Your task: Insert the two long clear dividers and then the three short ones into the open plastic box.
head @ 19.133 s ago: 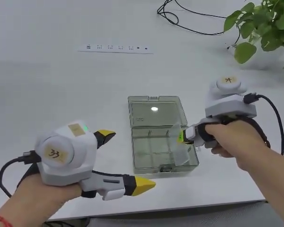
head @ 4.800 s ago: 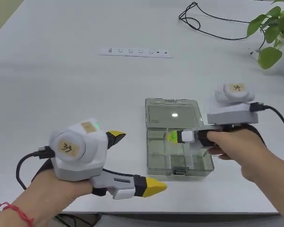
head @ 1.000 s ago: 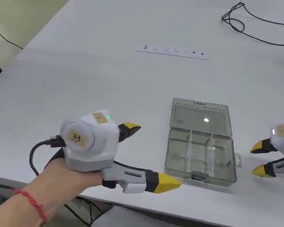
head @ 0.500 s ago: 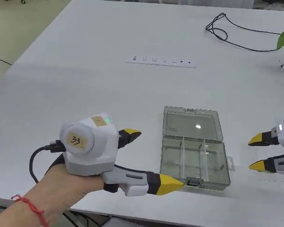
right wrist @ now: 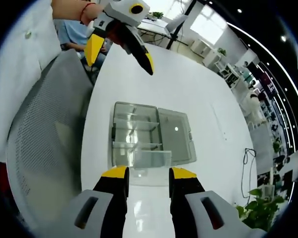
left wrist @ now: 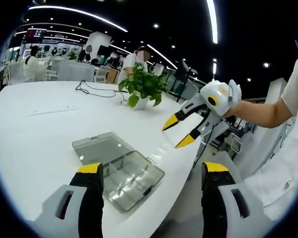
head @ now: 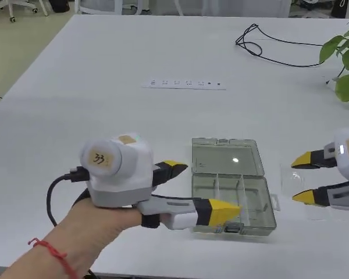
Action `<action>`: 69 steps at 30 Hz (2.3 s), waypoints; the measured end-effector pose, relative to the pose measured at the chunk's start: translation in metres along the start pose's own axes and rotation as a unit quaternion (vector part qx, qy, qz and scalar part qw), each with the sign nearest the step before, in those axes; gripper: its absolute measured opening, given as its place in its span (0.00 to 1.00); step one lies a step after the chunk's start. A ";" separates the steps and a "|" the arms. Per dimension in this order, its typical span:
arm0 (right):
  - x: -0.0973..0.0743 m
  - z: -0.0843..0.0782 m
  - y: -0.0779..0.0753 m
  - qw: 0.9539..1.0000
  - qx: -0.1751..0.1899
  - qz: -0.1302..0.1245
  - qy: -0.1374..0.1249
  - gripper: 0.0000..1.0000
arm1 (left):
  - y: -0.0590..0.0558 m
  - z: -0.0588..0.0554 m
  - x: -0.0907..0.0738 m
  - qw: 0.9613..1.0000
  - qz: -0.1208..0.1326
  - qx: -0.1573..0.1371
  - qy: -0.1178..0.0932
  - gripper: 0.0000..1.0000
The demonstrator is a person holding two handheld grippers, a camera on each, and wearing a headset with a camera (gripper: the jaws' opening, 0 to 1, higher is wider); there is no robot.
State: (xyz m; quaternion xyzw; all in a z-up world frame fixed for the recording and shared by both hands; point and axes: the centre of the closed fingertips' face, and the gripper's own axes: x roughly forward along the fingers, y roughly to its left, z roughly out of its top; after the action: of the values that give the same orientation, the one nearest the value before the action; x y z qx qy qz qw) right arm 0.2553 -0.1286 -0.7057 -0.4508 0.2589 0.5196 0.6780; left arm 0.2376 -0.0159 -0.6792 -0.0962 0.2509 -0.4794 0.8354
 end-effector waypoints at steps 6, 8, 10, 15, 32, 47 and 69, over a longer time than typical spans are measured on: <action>-0.006 0.012 0.000 1.000 -0.005 -0.011 -0.008 0.33 | -0.012 0.010 0.012 0.999 -0.022 -0.038 -0.007 0.71; -0.011 0.020 0.003 1.000 -0.007 -0.015 -0.011 0.33 | -0.016 0.012 0.016 0.998 -0.032 -0.061 -0.004 0.67; -0.010 0.019 0.000 1.000 -0.007 -0.018 -0.012 0.33 | -0.018 0.013 0.018 0.997 -0.034 -0.072 -0.005 0.62; -0.019 0.036 0.006 0.999 -0.016 -0.027 -0.012 0.33 | -0.027 0.015 0.026 0.992 -0.054 -0.114 -0.001 0.51; -0.036 0.071 0.017 0.999 -0.030 -0.034 -0.022 0.33 | -0.053 0.020 0.042 0.976 -0.108 -0.186 0.013 0.18; -0.036 0.077 0.021 0.998 -0.045 -0.032 -0.013 0.33 | -0.065 0.020 0.043 0.971 -0.132 -0.201 0.015 0.03; -0.039 0.084 0.016 0.998 -0.035 -0.038 -0.031 0.36 | -0.058 0.025 0.040 0.967 -0.125 -0.223 -0.010 0.00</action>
State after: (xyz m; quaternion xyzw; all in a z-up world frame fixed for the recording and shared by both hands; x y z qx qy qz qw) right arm 0.2177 -0.0722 -0.6405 -0.4681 0.2020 0.5155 0.6887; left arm 0.2231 -0.0819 -0.6472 -0.3156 0.3295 -0.5105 0.7288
